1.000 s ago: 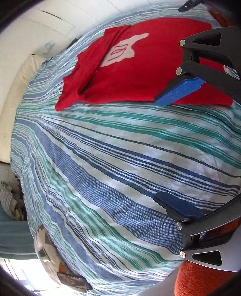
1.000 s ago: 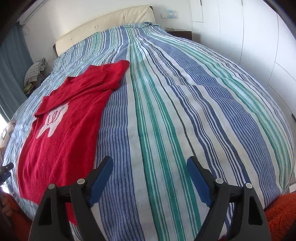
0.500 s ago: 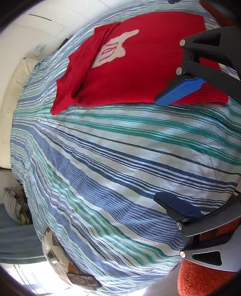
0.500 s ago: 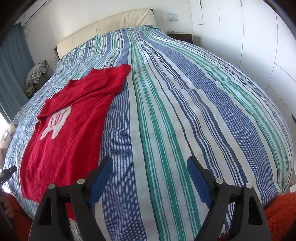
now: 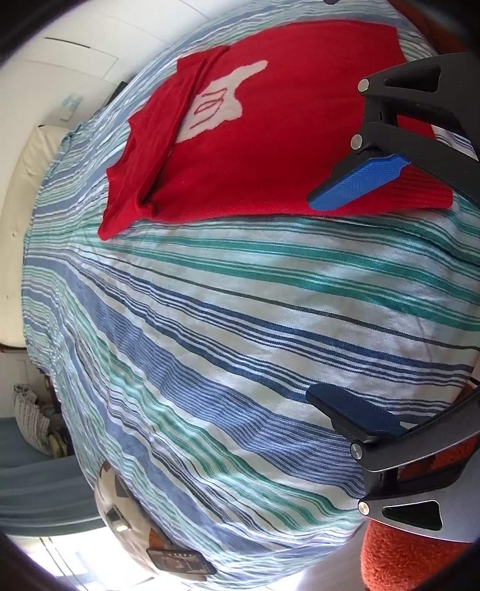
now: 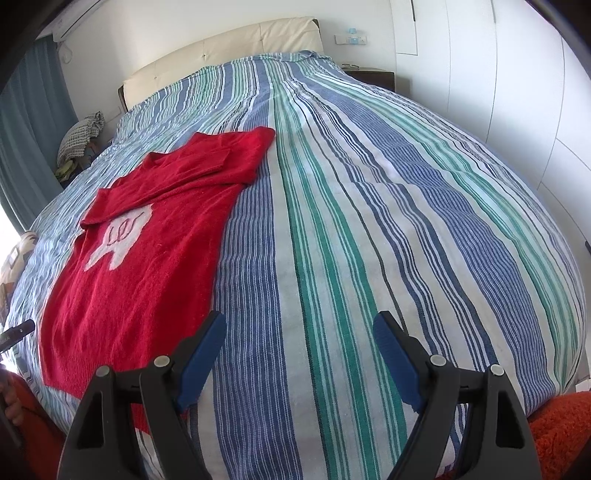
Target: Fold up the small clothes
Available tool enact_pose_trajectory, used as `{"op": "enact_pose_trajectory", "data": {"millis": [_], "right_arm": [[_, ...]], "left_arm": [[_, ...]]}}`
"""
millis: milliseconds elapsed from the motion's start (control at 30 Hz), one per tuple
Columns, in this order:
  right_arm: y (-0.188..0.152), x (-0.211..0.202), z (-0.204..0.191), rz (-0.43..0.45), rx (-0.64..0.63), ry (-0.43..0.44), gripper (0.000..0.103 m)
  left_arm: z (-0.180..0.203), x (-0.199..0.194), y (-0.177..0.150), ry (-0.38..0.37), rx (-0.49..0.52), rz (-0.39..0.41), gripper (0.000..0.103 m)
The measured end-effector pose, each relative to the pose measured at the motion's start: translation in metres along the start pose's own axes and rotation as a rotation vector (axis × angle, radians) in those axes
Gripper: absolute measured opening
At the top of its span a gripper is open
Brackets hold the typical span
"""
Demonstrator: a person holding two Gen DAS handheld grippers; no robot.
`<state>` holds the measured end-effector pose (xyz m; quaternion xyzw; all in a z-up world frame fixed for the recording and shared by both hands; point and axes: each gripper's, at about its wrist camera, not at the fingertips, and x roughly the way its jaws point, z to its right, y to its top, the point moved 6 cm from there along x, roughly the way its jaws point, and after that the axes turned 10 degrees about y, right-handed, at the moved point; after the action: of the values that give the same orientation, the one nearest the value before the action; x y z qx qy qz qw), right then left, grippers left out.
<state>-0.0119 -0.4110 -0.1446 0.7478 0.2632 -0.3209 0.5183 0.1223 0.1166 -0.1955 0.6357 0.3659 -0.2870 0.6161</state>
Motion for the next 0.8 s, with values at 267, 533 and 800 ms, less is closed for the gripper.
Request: {"op": "enact_pose_trajectory", "data": {"millis": [267,533,800], "right_arm": [[0.001,0.001,-0.001,0.002,0.002,0.000,0.081],[0.001,-0.002,-0.003,0.012,-0.014,-0.011,0.081],[0.007,-0.012,-0.014,0.039,-0.139,-0.227,0.081]], "left_arm": [[-0.002,0.001,-0.001,0.005,-0.001,-0.011,0.096],[-0.001,0.004,-0.002,0.016,0.017,-0.021,0.096],[-0.001,0.012,-0.009,0.028,0.037,-0.066,0.096]]}}
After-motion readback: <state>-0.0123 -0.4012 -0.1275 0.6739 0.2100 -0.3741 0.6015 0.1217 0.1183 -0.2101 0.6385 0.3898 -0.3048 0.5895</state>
